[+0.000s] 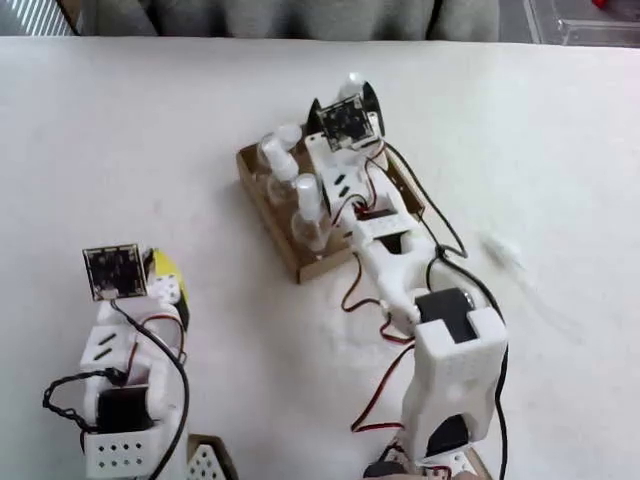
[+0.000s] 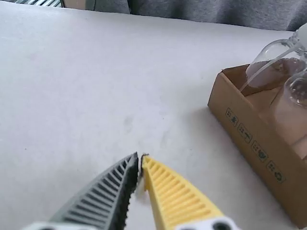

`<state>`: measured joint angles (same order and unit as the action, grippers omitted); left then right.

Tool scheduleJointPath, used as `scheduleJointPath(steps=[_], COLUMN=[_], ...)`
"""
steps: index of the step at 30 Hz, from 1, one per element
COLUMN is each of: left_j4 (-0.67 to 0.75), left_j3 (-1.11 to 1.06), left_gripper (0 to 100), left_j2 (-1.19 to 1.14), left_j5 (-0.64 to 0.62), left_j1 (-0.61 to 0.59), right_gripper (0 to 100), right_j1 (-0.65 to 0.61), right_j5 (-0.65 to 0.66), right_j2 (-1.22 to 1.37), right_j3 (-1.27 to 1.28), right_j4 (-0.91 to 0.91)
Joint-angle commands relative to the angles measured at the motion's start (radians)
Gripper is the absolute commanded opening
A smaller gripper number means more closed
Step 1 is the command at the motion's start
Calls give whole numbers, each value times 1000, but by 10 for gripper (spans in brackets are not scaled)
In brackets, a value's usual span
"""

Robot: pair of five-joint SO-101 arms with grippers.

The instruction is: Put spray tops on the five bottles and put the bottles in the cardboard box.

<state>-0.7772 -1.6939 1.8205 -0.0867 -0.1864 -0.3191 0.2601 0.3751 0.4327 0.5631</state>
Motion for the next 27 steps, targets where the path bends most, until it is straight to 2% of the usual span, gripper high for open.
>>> scheduleJointPath(steps=[1, 17, 27], left_j4=[37, 35, 34], left_j3=[2, 2, 2], left_gripper=[24, 24, 24], left_j2=[7, 7, 7], left_j5=[3, 3, 3], left_j1=[19, 19, 19], right_gripper=[243, 243, 243], right_j1=[-4, 2, 8], right_j5=[-2, -2, -2], right_j2=[-113, -134, -136], right_j3=[23, 25, 29], right_j4=[22, 24, 114])
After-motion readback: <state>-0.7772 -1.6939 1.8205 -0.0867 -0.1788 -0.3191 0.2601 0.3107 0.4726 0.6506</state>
